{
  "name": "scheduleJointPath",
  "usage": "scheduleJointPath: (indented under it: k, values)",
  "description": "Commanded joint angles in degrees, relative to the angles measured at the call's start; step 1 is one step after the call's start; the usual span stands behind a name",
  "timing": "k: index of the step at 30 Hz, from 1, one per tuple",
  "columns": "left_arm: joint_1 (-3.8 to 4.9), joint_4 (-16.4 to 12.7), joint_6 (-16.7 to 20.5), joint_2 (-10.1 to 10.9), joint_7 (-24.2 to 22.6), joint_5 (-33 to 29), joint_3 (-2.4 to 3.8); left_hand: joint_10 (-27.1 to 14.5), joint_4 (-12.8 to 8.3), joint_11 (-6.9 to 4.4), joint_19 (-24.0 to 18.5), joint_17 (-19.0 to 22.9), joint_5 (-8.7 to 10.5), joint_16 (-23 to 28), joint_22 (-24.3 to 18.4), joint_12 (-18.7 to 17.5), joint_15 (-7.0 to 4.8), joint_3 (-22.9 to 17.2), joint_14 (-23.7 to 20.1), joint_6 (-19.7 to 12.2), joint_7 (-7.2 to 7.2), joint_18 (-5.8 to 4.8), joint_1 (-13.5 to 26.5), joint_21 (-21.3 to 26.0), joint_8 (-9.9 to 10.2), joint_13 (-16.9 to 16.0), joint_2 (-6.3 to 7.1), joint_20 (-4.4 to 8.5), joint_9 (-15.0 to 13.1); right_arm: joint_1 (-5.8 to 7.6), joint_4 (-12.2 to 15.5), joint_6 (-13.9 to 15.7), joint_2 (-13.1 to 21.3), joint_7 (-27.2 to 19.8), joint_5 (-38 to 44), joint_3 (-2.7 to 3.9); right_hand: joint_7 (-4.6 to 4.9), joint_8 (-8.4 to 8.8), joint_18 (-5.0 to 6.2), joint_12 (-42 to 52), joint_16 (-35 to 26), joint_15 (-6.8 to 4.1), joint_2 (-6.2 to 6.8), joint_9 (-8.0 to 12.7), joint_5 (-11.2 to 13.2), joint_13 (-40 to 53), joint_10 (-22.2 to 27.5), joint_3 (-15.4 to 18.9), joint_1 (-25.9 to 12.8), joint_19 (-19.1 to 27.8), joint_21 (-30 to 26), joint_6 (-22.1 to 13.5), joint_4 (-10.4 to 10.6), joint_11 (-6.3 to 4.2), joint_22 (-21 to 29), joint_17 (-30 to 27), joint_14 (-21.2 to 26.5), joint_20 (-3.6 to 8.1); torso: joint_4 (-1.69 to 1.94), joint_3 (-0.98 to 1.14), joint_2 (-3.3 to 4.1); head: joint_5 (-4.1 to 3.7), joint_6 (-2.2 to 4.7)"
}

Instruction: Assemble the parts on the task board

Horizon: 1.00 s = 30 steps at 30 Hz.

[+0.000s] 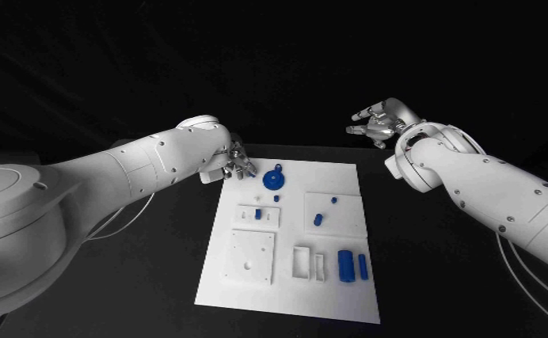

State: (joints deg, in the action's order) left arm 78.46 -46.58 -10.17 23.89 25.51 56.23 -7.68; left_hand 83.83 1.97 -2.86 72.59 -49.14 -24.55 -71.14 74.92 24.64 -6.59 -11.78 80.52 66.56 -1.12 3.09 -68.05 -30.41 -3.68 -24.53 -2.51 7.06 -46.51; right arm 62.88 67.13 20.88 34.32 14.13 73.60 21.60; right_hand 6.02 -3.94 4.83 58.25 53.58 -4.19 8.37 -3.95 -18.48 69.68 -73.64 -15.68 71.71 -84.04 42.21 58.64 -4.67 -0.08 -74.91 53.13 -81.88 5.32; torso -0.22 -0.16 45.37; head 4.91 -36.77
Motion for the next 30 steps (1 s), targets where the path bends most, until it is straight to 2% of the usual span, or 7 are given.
scheduleJointPath:
  k: [1, 5, 11, 17, 22, 25, 30]
  values:
    - [-0.05, -0.52, 1.2, 0.23, -1.07, -1.73, -0.02, 1.72, -6.93, 0.02, -0.47, -0.35, -0.13, -0.28, 1.09, -0.32, 0.22, -9.45, 0.26, 0.99, 0.49, -0.25, 2.33, -0.51, -0.18, 0.08, 0.75, -0.06, -1.99, -0.06, -0.07, -0.93, -0.01, -0.1, 0.22, 0.02, 0.36, 0.34, 0.75, 0.03, -0.21, -0.02, -0.06, 0.06, -0.2, 0.05, 0.23, -0.22, -0.39, -3.15, -0.06, -0.1, -0.03, 0.0, -1.81, 0.09, -0.54, 0.07, 0.09, -0.03, -0.1, 0.05, -0.03]
    - [-0.04, -1.6, 3.32, 1.01, -1.04, -3.44, -0.03, 2.2, -8.25, -0.09, -0.19, -1.28, 0.15, -0.93, 1.09, -0.19, 0.1, -12.12, 0.78, 1.75, 0.59, -0.17, 3.02, -0.89, -0.16, 0.07, 1.38, 0.06, -3.05, -0.11, -0.17, -1.02, 0.09, -0.08, 0.22, 0.02, 0.35, 0.33, 0.71, 0.06, -0.23, -0.03, -0.07, 0.06, -0.28, 0.07, 0.21, -0.47, -0.54, -3.14, -0.08, 0.0, -0.13, 0.0, -1.78, 0.15, -0.55, 0.07, 0.16, -0.03, -0.16, 0.08, 0.02]
    - [-0.02, -5.31, 6.23, 3.41, -0.39, -6.32, -0.01, 2.49, -9.44, -0.28, -0.03, -1.73, -1.02, -1.15, 1.07, 0.5, -0.03, -14.95, 1.22, 2.67, 0.82, -0.14, 4.63, -1.39, -0.15, 0.13, 2.19, 0.23, -4.23, -0.26, -0.27, -1.17, 0.34, -0.02, 0.21, 0.01, 0.35, 0.33, 0.71, 0.06, -0.23, -0.03, -0.07, 0.06, -0.28, 0.07, 0.21, -0.47, -0.54, -3.14, -0.08, 0.0, -0.13, 0.0, -1.78, 0.15, -0.55, 0.07, 0.49, 0.01, -0.53, 0.22, -0.21]
    - [0.04, -12.5, 8.38, 7.81, 0.87, -7.88, 0.01, 2.62, -10.11, -0.42, 0.05, -2.07, -1.76, -1.3, 1.05, 1.06, -0.08, -15.59, 1.54, 3.36, 1.03, -0.14, 5.43, -1.63, -0.15, 0.31, 2.45, 0.27, -4.55, -0.64, -0.34, -1.35, 0.65, 0.02, 0.16, 0.01, 0.35, 0.33, 0.71, 0.06, -0.23, -0.03, -0.07, 0.06, -0.28, 0.07, 0.21, -0.47, -0.54, -3.14, -0.08, 0.0, -0.13, 0.0, -1.78, 0.15, -0.55, 0.07, 0.93, 0.11, -1.16, 0.3, -0.82]
    - [0.06, -20.56, 10.51, 12.73, 1.94, -7.42, -0.16, 2.69, -10.32, -0.51, 0.17, -2.25, -2.0, -1.33, 1.04, 1.62, -0.09, -15.94, 1.79, 3.83, 1.15, -0.07, 5.79, -1.78, -0.1, 0.5, 2.58, 0.22, -4.41, -1.13, -0.23, -1.47, 1.04, 0.06, 0.08, 0.0, 0.34, 0.34, 0.66, 0.04, -0.25, -0.04, -0.07, 0.06, -0.27, 0.06, 0.24, -0.58, -0.48, -3.13, -0.02, 0.03, -0.24, -0.02, -1.8, 0.15, -0.54, 0.08, 1.21, 0.14, -1.61, 0.28, -1.36]
    - [0.06, -24.93, 11.7, 15.4, 2.38, -6.51, -0.67, 2.73, -10.31, -0.53, 0.23, -2.33, -2.11, -1.35, 1.03, 1.77, -0.09, -15.98, 1.91, 3.99, 1.19, -0.04, 5.88, -1.82, -0.11, 0.6, 2.67, 0.21, -4.31, -1.49, -0.12, -1.57, 1.28, 0.06, -0.03, 0.0, 0.34, 0.34, 0.66, 0.04, -0.25, -0.04, -0.07, 0.06, -0.27, 0.06, 0.24, -0.58, -0.48, -3.13, -0.02, 0.03, -0.24, -0.02, -1.8, 0.15, -0.54, 0.08, 1.41, 0.15, -1.87, 0.21, -1.73]
    - [0.02, -31.51, 13.79, 19.32, 2.77, -3.37, -2.62, 2.76, -10.06, -0.57, 0.39, -2.53, -2.12, -1.37, 1.03, 2.26, -0.08, -16.31, 2.15, 4.39, 1.23, 0.09, 5.92, -1.93, -0.03, 1.0, 3.04, 0.09, -3.76, -2.27, 0.26, -1.66, 1.63, 0.03, -0.17, -0.01, 0.34, 0.34, 0.66, 0.04, -0.25, -0.04, -0.07, 0.06, -0.27, 0.06, 0.24, -0.58, -0.48, -3.13, -0.02, 0.03, -0.24, -0.02, -1.8, 0.15, -0.54, 0.08, 1.67, 0.12, -2.19, 0.21, -2.33]
